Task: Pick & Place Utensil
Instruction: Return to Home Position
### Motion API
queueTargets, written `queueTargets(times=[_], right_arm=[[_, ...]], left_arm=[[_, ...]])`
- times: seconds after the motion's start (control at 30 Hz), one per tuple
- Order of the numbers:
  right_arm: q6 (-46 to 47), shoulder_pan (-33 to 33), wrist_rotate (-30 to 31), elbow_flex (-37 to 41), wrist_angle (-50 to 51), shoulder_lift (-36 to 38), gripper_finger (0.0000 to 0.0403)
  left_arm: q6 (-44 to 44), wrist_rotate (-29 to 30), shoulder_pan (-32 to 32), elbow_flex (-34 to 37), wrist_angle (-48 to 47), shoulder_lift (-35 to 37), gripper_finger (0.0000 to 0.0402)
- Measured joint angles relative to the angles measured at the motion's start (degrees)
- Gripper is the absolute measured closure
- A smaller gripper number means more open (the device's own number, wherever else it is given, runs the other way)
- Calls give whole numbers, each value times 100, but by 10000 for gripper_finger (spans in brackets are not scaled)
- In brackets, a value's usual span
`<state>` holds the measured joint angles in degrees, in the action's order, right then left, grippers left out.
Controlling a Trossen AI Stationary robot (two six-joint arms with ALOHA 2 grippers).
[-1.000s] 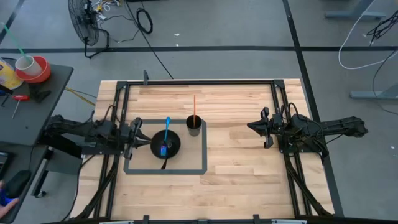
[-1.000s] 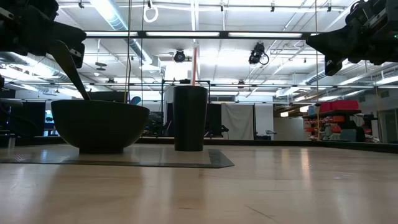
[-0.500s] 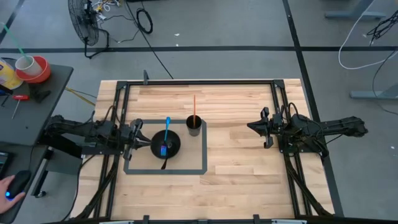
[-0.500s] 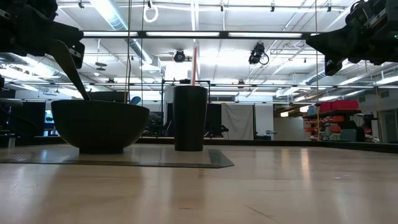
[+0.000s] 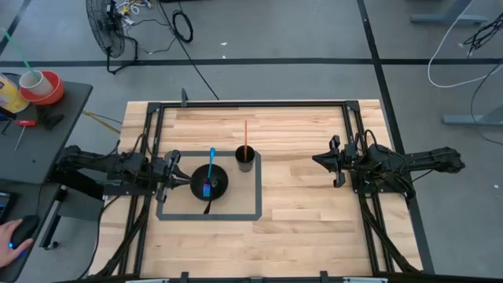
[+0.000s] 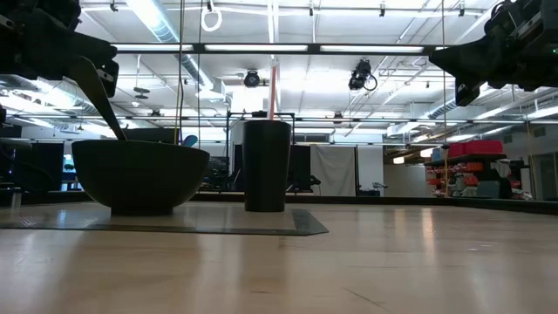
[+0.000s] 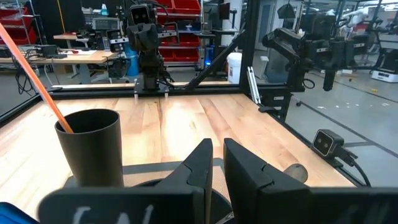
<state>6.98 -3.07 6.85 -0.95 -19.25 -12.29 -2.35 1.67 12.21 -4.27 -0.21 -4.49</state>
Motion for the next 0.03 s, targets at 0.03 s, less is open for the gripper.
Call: queueTargets(times=[0.03], right_arm=[[0,-1,0,0,-2,0,385]], left_arm=[[2,0,0,0,-2,0,356]])
